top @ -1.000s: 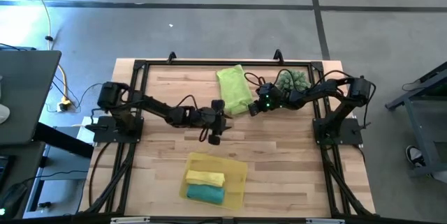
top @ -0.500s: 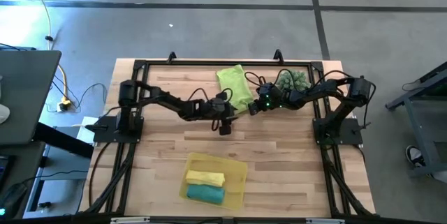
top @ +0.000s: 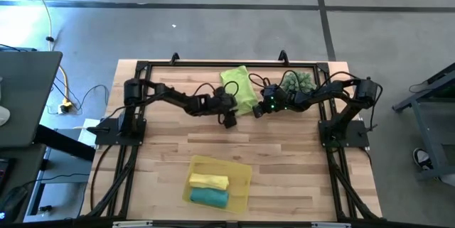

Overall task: Roll microfiber towels into tight, uniform cylinder then place into a basket
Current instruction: Roll the green towel

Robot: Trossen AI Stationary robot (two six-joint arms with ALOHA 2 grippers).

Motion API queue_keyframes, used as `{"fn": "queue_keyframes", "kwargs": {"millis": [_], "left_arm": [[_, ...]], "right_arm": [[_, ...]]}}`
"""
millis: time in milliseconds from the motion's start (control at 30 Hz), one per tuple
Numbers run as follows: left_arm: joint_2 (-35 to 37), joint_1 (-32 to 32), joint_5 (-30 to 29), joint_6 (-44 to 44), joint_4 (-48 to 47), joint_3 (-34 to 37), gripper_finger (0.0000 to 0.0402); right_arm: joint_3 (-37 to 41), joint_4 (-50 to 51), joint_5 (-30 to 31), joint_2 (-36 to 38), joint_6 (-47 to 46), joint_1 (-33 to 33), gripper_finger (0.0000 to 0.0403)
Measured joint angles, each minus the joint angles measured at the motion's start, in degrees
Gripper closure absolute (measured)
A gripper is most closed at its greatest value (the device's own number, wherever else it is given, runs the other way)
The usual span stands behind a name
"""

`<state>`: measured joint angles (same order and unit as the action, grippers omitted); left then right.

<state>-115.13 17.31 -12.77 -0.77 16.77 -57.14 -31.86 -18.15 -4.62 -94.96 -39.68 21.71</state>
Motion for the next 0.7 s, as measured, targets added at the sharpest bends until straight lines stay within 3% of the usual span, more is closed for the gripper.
{"fn": "queue_keyframes", "kwargs": {"millis": [133, 300, 533, 700], "left_arm": [[0.04, 0.65, -1.67, 2.59, -3.61, -0.04, 0.0236], [0.28, 0.69, 0.36, 3.21, -5.85, -0.20, 0.0261], [0.37, 0.58, 8.34, 3.18, -7.13, -0.17, 0.0300], [0.37, 0.55, 9.47, 3.16, -8.57, -0.21, 0.0317]], "right_arm": [[0.00, -0.07, -1.14, 0.00, 2.82, 0.00, 0.0402], [0.02, 0.13, -4.32, 0.48, 9.37, 0.00, 0.0394], [0.02, 2.65, -6.52, 6.36, 21.96, -0.02, 0.0305], [0.04, 7.07, -6.75, 13.76, 30.69, -0.25, 0.0256]]}}
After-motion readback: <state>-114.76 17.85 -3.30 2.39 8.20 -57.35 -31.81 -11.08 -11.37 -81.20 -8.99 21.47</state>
